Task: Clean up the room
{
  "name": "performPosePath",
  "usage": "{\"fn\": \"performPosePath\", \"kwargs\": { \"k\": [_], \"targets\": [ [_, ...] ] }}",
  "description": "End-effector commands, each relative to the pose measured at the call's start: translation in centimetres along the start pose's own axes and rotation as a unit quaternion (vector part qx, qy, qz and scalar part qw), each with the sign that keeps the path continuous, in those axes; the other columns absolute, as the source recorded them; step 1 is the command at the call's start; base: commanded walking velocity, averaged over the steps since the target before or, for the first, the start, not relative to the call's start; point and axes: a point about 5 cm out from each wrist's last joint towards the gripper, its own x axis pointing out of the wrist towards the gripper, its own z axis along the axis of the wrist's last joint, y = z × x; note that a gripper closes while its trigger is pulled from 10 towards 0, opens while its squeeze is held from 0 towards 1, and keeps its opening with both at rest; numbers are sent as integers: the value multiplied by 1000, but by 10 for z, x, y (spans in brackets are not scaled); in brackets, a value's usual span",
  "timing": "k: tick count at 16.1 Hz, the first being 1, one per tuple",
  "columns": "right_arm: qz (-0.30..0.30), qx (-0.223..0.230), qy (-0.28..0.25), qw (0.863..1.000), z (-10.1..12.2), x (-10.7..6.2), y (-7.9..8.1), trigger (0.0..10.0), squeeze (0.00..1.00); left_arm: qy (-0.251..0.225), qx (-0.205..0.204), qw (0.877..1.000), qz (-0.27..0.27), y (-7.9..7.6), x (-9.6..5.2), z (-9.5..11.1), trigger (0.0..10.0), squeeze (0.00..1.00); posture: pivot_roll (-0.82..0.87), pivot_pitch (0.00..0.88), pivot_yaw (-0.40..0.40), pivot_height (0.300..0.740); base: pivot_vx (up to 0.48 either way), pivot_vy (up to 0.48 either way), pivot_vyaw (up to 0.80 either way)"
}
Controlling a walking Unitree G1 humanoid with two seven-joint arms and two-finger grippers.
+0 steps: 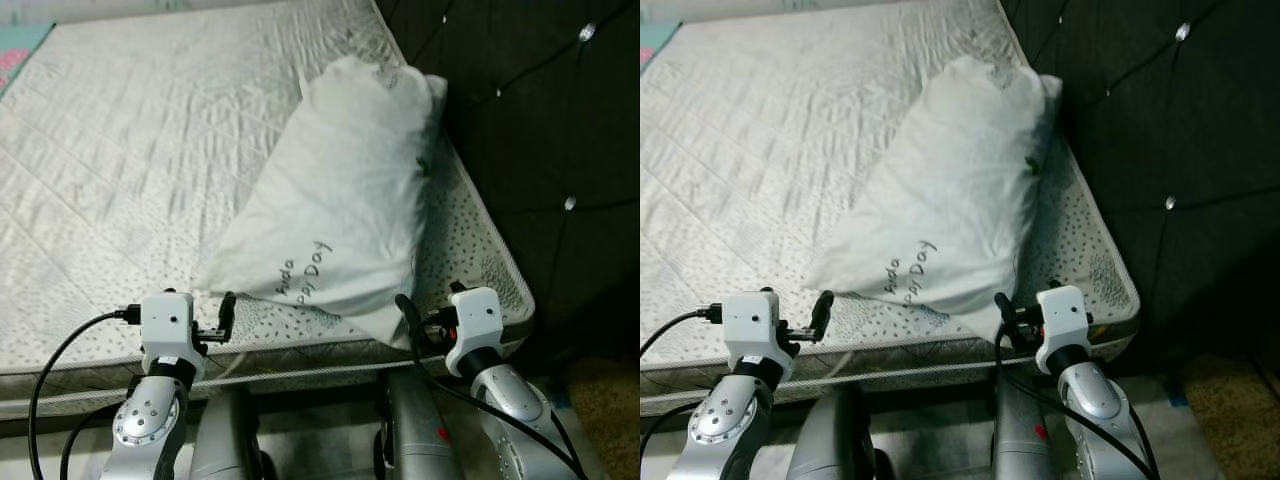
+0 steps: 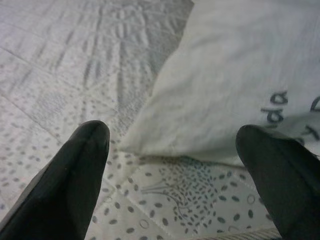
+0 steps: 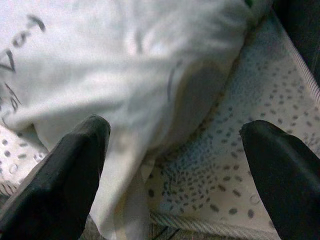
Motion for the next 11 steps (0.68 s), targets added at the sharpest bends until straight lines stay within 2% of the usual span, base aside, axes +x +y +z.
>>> {"fn": "performPosePath", "kwargs": {
  "k": [1,8,11],
  "targets": [
    [5,5,4,1000,-2,-1,2,10000,0,14,1,1000,7,4,-2,-5,10000,0,-100,214,49,542,0,0,0],
    [16,11,1,1000,-1,0,4,10000,0,13,0,1000,8,2,-2,-5,10000,0,-98,213,51,525,0,0,0],
    [57,68,-9,996,14,15,13,10000,0,13,-2,1000,8,3,-1,-5,10000,0,-90,208,54,525,0,0,0]
  ]
}}
